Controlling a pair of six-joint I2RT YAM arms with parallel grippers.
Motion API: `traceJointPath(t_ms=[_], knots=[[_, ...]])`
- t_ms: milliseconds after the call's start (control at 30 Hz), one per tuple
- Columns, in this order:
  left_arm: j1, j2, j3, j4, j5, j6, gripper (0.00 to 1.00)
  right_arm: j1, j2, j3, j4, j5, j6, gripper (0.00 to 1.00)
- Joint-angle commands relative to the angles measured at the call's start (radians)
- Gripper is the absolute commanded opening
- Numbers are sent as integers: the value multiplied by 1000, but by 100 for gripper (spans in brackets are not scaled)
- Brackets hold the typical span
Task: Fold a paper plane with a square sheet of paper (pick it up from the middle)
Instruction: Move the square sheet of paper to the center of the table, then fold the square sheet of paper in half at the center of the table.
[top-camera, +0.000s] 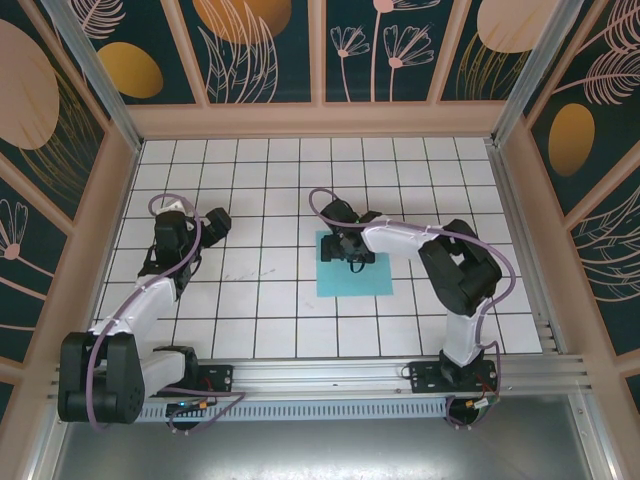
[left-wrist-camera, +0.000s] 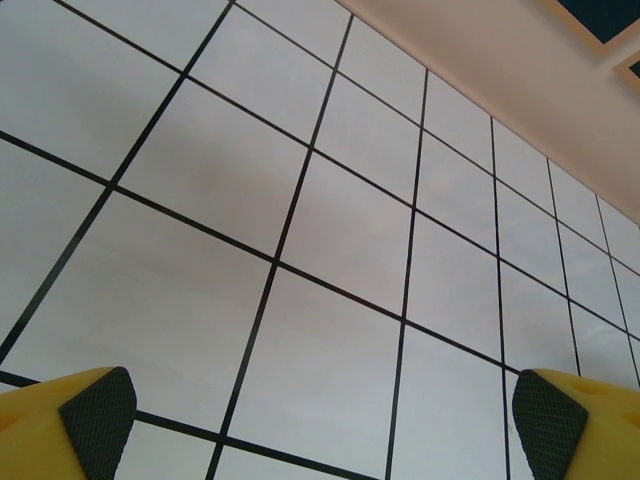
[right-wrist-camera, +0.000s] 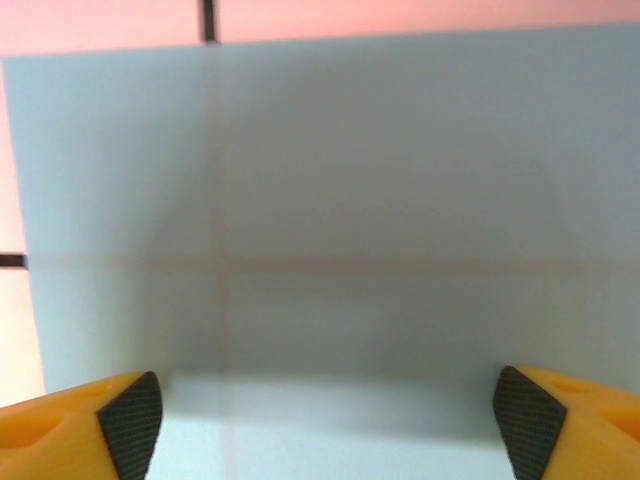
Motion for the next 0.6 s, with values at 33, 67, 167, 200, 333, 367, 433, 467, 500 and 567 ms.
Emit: traceJointPath(t_ms=[33, 67, 167, 200, 333, 367, 433, 467, 500, 567], knots=[[6, 13, 30, -10, 23, -3, 98, -8, -53, 25, -105, -23, -33, 98], [6, 16, 31, -11, 26, -3, 98, -9, -51, 22, -108, -15, -37, 99], [6, 18, 31, -10, 32, -2, 99, -7, -35, 18, -130, 18, -22, 99], [6, 20, 32, -11, 33, -3, 99, -6, -36, 12, -129, 17, -15, 99], [6, 24, 35, -15, 35, 0, 98, -1, -33, 2, -130, 25, 8, 99], [6, 24, 35, -15, 34, 0, 99, 0, -32, -2, -130, 27, 13, 99], [6, 26, 34, -16, 33, 1, 98, -1, -24, -10, -124, 23, 15, 99], [6, 26, 35, -16, 33, 1, 99, -1, -15, -10, -126, 23, 16, 99], [6, 28, 36, -17, 32, 1, 98, -1, -7, -12, -128, 23, 16, 99], [6, 29, 36, -16, 32, 1, 99, -1, 7, -17, -127, 26, 19, 98]])
